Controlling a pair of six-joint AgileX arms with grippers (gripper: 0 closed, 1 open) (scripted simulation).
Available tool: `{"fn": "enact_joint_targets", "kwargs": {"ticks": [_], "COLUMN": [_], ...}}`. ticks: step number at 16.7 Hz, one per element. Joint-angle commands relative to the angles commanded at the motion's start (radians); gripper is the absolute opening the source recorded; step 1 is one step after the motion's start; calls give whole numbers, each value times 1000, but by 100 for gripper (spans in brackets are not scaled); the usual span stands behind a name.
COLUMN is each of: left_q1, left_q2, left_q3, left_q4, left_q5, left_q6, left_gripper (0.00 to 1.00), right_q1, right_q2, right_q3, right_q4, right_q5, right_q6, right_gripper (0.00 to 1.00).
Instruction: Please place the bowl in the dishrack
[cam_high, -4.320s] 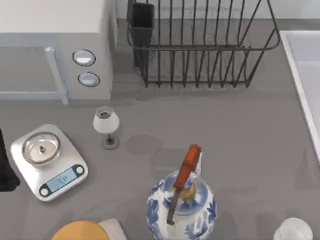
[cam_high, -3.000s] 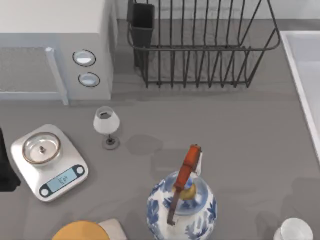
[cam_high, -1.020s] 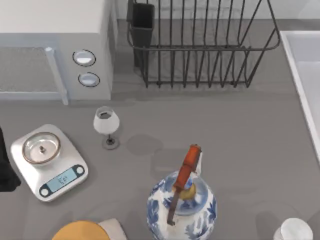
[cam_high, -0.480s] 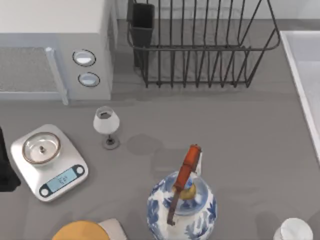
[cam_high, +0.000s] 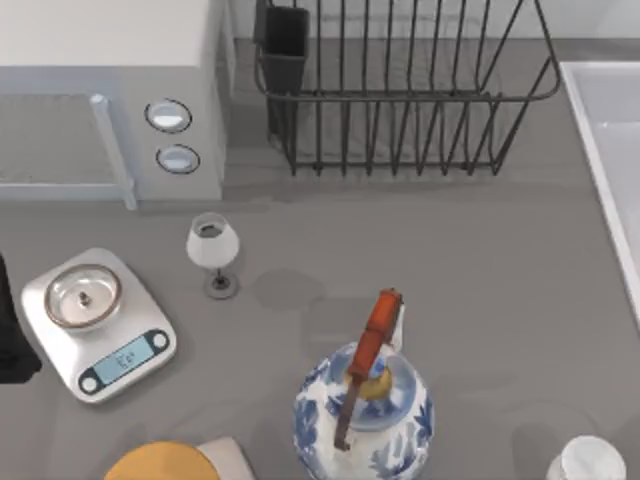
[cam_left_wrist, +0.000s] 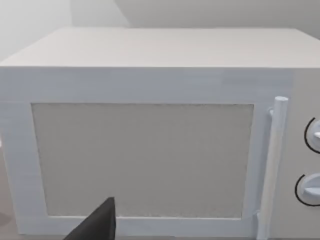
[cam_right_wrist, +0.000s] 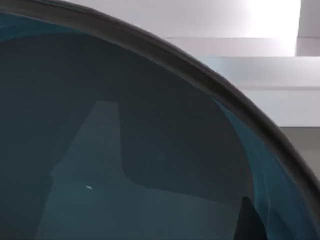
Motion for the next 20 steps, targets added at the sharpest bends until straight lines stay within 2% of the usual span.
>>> {"fn": "enact_joint_targets", "kwargs": {"ticks": [3,11,14,20], "left_q1": [0,0,0,0], "left_q2": [0,0,0,0], "left_q3": [0,0,0,0], "left_q4": [0,0,0,0], "left_q5": [0,0,0,0], "left_q6": [0,0,0,0], "left_gripper": [100,100,100,100], "right_q1": [-4,-9,-7,7], "right_q2": [-8,-73,-100,-100], "right_q3": [129,587,664,666], "right_q4": [-134,-689,-766,-757], "right_q5": [-3,-1,0,9], "right_q6": [-7,-11,-8,-2], "right_gripper": [0,0,0,0]}}
